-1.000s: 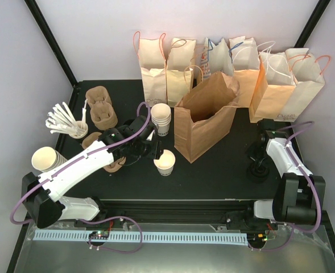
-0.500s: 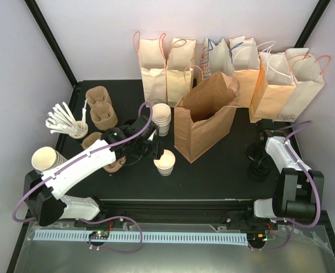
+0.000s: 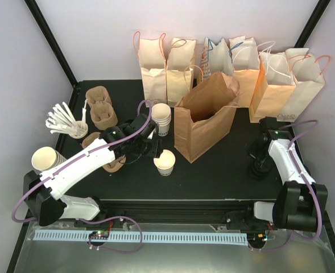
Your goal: Pack the takeout coffee
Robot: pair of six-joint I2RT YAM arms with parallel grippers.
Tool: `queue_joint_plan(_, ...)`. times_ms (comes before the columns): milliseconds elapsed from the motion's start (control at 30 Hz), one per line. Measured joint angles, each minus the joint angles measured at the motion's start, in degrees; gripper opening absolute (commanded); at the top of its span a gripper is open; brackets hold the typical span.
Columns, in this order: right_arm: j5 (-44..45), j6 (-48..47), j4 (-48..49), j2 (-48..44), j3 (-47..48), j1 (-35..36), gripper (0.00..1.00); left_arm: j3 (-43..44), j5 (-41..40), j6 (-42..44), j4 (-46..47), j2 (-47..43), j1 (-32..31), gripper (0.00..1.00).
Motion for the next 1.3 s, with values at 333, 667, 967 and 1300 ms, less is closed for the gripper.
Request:
queue_joint_plan(333, -2.08, -1.53, -4.33, -5.66, 5.11, 2.60, 0.03, 0.57, -0.09, -0.02, -0.96, -0.02, 0.00, 0.55)
queue_joint_plan(667, -9.49, -5.35, -3.85, -10.38, 9.22, 26.14, 0.05, 0.98, -0.24, -0.07, -2.10, -1.14, 0.11, 0.55)
queue_joint_plan(967, -11.50, -5.31, 0.52, -14.43, 9.14, 52.98, 0.06, 0.92, 0.26, -0.50, -3.02, -2.54, 1.27, 0.55)
queue_joint_plan(1300, -7.21, -11.28, 3.87, -5.40, 19.61, 72.04, 0.06, -3.82, 3.04, -1.36, -2.97, -6.08, 3.76, 0.55)
